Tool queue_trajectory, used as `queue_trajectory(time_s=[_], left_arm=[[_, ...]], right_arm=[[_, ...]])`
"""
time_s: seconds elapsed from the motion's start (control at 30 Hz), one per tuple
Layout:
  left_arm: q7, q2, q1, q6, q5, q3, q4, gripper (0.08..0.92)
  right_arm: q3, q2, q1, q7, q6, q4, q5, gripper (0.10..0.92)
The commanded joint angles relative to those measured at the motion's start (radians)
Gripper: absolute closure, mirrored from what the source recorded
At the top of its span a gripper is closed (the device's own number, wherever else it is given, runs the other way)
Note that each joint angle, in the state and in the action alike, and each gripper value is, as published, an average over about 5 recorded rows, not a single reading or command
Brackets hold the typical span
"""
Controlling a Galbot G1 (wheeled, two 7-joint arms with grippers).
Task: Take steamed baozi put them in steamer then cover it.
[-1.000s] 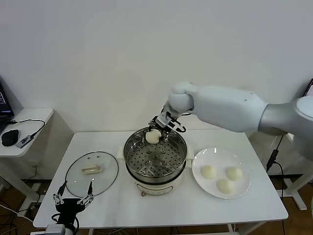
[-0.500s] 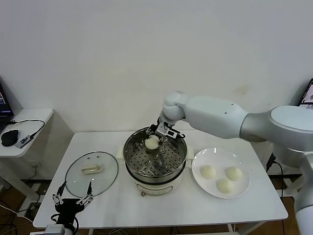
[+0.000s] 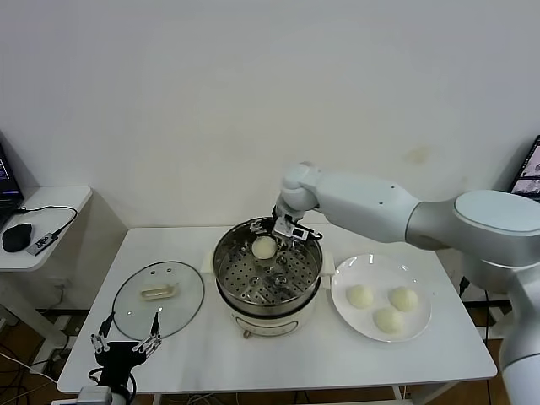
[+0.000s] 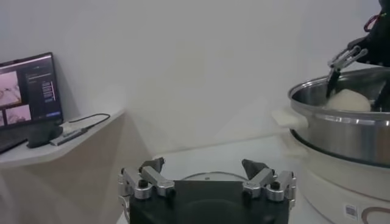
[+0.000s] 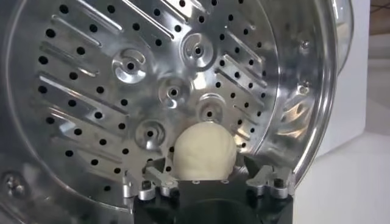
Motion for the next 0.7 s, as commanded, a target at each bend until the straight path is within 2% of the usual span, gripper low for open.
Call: queue_trajectory(time_s=[0.03,0.17,0.37,0.53,0.7], left_arm=[[0.001,0.002,0.002,0.001,-0.002,-0.001,-0.007,0.177],[0.002,0.014,0.007,0.005,-0.012,-0.010,-0.016,0.177],[0.005,0.028,0.012,0.011,-0.016,-0.018,-0.031,0.177],[0.009,0.035,0.011,0.015,-0.012,-0.013,-0.044,0.177],[0.012,0.045,0.007,0.013,-0.009,-0.009,-0.046,0.177]], right_arm=[[-0.003,-0.053,0.088,-0.046,-0.092,0.110,0.136,0.203],[-0.031,-0.171,0.177,-0.118,-0.305,0.276,0.305,0.203],[-0.029,-0.391,0.259,-0.156,-0.569,0.474,0.441,0.203],[-0.043,-0.586,0.269,-0.160,-0.656,0.579,0.453,0.203],[-0.035,-0.772,0.201,-0.159,-0.682,0.628,0.372,0.203]])
